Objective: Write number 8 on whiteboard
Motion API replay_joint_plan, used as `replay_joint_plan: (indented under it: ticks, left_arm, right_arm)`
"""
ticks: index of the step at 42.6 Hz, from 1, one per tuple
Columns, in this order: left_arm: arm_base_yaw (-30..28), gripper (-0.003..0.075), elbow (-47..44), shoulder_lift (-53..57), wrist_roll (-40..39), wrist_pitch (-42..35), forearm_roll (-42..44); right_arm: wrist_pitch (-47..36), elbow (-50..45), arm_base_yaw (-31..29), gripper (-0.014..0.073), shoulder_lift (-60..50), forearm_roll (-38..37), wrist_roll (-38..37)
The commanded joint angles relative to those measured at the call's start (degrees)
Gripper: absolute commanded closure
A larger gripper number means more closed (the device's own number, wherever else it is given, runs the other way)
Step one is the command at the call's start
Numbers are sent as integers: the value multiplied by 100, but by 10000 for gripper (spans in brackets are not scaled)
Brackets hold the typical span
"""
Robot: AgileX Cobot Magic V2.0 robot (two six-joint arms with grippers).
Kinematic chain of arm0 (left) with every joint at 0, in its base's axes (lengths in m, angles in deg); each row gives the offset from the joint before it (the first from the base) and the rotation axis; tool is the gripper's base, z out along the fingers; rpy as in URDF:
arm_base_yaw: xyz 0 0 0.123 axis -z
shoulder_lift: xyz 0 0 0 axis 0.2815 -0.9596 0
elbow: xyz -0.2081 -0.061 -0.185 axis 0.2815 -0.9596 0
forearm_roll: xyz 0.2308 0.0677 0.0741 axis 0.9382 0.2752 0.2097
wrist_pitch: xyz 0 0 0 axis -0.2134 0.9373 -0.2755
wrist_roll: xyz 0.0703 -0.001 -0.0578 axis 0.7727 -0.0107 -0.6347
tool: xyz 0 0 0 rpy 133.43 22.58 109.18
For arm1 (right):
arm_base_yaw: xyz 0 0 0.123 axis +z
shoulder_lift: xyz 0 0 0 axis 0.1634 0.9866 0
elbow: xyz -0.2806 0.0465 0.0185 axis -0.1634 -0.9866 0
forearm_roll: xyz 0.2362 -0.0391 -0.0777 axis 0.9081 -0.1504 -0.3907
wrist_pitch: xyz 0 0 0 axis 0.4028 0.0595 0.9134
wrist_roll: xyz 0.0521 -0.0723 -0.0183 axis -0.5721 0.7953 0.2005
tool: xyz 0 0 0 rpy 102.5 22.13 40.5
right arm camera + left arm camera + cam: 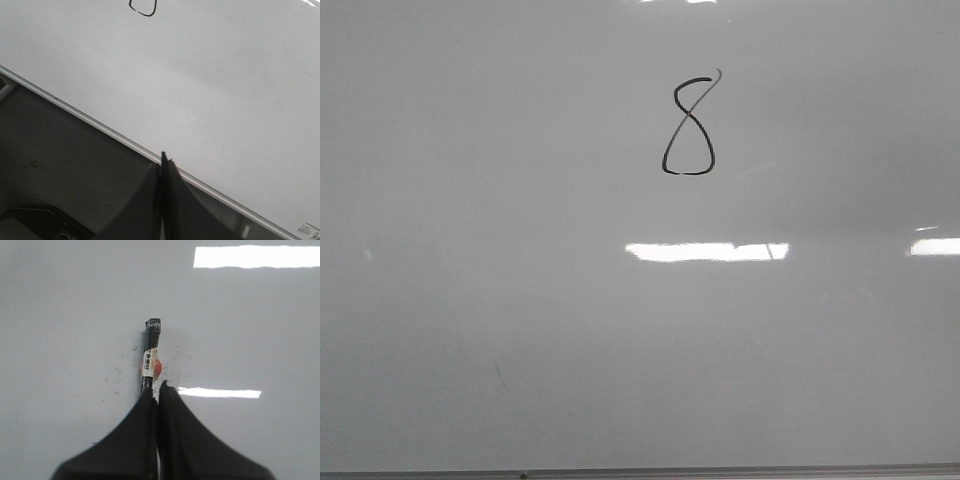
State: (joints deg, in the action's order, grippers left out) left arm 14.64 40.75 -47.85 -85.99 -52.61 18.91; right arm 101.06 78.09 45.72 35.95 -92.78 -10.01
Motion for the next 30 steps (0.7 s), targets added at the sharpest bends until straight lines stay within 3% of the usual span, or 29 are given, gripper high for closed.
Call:
replay_joint_plan:
  ticks: [1, 11, 30]
  left_arm:
    - [2, 741, -74, 73, -2, -482, -60]
    - [2, 741, -74, 73, 570, -487, -514]
    - [64, 741, -74, 73, 583, -487, -530]
  right_arm:
    - [-321, 132, -12, 664, 16, -150, 1]
    - [-321, 132, -12, 664, 16, -150, 1]
    - [-321, 132, -12, 664, 16, -150, 1]
